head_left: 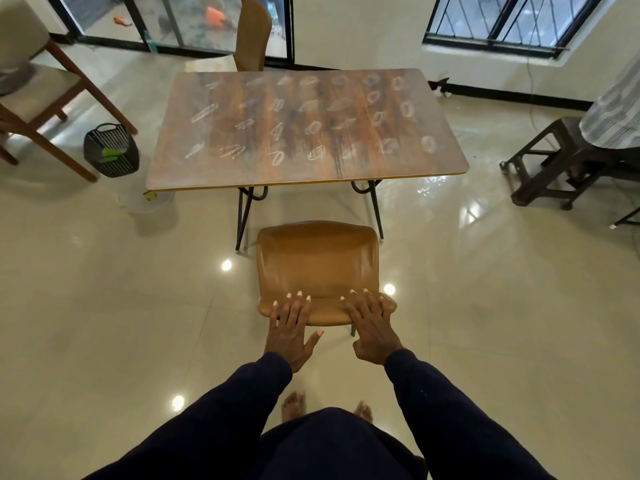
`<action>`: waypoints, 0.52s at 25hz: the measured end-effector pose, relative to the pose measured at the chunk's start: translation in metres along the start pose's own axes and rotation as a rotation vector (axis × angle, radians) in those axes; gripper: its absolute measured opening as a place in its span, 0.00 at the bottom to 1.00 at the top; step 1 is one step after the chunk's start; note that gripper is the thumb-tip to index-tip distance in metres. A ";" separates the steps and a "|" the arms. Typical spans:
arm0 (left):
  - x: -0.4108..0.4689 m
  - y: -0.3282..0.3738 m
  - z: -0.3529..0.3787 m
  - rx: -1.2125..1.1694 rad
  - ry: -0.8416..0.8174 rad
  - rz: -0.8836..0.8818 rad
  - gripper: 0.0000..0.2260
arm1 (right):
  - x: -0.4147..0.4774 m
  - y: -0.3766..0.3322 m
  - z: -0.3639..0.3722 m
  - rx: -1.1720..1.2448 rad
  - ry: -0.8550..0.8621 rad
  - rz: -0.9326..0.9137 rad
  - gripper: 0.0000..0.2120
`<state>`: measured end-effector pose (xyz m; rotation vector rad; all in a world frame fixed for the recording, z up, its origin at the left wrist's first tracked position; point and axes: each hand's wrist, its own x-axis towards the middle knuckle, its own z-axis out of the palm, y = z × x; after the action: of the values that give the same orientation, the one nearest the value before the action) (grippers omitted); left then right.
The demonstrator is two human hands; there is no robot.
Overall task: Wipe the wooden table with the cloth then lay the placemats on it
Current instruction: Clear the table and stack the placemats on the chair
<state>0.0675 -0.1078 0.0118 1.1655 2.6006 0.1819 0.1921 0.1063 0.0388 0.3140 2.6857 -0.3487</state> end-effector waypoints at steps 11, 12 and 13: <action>0.001 0.006 -0.009 0.027 0.089 0.165 0.36 | -0.025 -0.008 0.003 0.128 0.224 0.049 0.45; 0.006 0.013 -0.015 0.034 0.099 0.196 0.36 | -0.027 -0.001 0.001 0.124 0.254 0.062 0.44; 0.013 0.022 -0.019 0.035 0.109 0.221 0.36 | -0.027 0.007 -0.002 0.117 0.282 0.075 0.42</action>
<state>0.0693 -0.0838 0.0319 1.4944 2.5711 0.2524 0.2176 0.1094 0.0507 0.5341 2.9236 -0.4713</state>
